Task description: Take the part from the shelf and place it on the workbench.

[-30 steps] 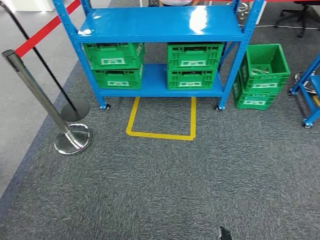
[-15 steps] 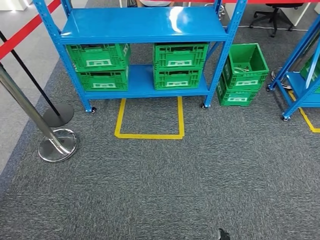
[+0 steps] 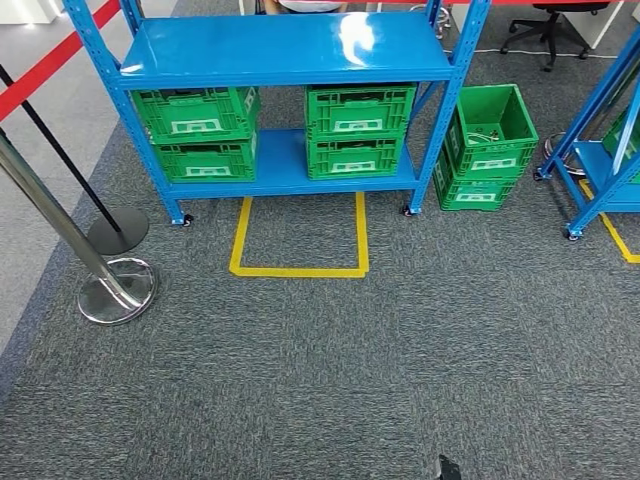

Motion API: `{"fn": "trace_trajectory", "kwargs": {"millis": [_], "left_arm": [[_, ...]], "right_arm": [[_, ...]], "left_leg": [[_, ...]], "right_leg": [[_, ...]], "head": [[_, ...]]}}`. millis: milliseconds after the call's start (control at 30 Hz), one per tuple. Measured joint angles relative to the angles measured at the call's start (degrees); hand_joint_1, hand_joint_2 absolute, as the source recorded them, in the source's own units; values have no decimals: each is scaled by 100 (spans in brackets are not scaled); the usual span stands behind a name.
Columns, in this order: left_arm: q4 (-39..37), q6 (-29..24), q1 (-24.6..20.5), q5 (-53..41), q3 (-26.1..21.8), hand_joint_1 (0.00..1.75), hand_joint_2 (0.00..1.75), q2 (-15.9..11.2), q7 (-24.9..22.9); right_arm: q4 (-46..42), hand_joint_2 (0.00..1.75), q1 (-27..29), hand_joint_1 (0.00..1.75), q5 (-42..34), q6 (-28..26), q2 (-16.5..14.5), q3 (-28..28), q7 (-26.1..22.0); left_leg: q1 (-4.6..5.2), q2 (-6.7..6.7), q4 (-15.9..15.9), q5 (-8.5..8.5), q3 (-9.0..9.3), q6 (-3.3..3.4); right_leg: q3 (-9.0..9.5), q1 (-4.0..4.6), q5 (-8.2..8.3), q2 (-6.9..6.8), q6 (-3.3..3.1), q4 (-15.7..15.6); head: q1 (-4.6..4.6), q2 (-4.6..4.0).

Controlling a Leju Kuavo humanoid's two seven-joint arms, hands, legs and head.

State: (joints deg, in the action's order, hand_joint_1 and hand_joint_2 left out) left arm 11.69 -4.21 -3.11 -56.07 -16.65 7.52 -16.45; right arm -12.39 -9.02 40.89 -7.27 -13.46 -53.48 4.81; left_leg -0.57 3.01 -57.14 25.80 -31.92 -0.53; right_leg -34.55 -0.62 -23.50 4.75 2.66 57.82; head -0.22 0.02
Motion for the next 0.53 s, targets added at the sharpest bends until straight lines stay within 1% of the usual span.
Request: {"fn": "trace_trajectory", "kwargs": {"millis": [100,200,233,267,300,333,367,400,433,467,500,533], "left_arm": [[0,-5,0,-22,0,0,0,-1,-1],[0,-5,-5,-32,0,0,0,-2,0],[0,-7,-8,-32,0,0,0,1,0],[0,-8,-10,-33,0,0,0,3,-1],[0,-4,-11,-36,0,0,0,5,-1],[-1,9,-8,-42,0,0,0,7,-1],[-1,28,-3,-49,0,0,0,6,-1],[-2,50,4,-56,0,0,0,5,-1],[-2,73,10,-62,0,0,0,5,-1],[-2,87,15,-64,0,0,0,5,-1],[-2,97,17,-66,0,0,0,5,-1],[-2,102,18,-67,0,0,0,6,-1]], "right_arm": [[0,0,1,0,-2,-1,0,2,0],[0,0,3,0,-2,-1,0,2,1],[0,0,3,0,-2,-2,0,2,1],[0,0,3,0,-2,-4,0,2,1],[0,0,1,0,-2,-7,0,2,1],[0,0,-3,0,-2,-8,0,3,2],[0,0,-7,0,-2,-6,0,5,3],[0,0,-9,0,-2,-3,0,8,4],[0,0,-7,0,-2,-1,0,10,5],[0,0,-1,0,-2,1,0,13,6],[0,0,5,0,-2,1,1,15,7],[0,0,9,0,-2,0,1,15,8]], "left_leg": [[3,0,-6,0,-4,0],[26,-5,-20,1,-12,49],[15,-19,14,-19,1,72],[2,-44,62,-45,25,93],[-15,-76,113,-71,49,118],[-31,-113,158,-91,73,138],[-32,-151,175,-93,86,148],[-31,-184,178,-87,88,151],[-31,-215,177,-77,91,144],[-34,-241,175,-66,98,130],[-45,-257,173,-51,113,108],[-50,-264,172,-44,121,96]], "right_leg": [[-2,-3,3,2,4,0],[0,-30,26,19,58,-30],[-5,-28,30,28,79,-36],[-28,-21,13,-13,91,-15],[-86,-12,-57,-91,100,90],[-202,-4,-188,-193,107,320],[-376,-5,-363,-307,111,670],[-573,-10,-543,-374,122,1076],[-743,-17,-662,-408,134,1418],[-826,-26,-684,-422,147,1591],[-782,-39,-592,-429,160,1520],[-751,-45,-533,-432,166,1463]], "head": [[-1,0],[-3,0],[-5,0],[-1,0],[15,0],[31,0],[48,0],[59,0],[61,0],[60,0],[61,0],[60,0]]}}
